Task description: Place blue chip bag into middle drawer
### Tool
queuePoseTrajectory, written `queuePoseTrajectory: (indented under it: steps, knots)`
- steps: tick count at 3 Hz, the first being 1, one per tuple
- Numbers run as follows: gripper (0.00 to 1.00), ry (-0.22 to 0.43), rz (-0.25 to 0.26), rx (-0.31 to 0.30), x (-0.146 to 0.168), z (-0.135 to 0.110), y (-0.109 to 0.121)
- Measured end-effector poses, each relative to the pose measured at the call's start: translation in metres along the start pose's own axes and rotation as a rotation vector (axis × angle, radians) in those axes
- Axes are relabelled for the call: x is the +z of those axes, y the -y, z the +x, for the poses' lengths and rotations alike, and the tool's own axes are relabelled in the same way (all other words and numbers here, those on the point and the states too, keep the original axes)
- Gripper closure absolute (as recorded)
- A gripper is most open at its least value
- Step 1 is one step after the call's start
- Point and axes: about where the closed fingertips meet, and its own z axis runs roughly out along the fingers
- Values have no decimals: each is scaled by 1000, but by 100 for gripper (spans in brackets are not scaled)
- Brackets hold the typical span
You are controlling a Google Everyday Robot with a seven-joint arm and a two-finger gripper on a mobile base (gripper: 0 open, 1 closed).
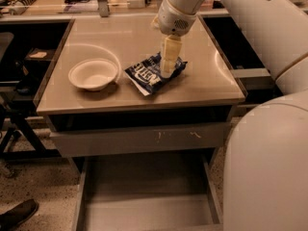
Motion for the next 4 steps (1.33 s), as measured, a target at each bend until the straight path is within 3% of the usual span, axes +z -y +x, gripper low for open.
queuePoseTrajectory:
  steps: [4]
  knots:
    - [0, 44, -70, 21, 53, 16, 6]
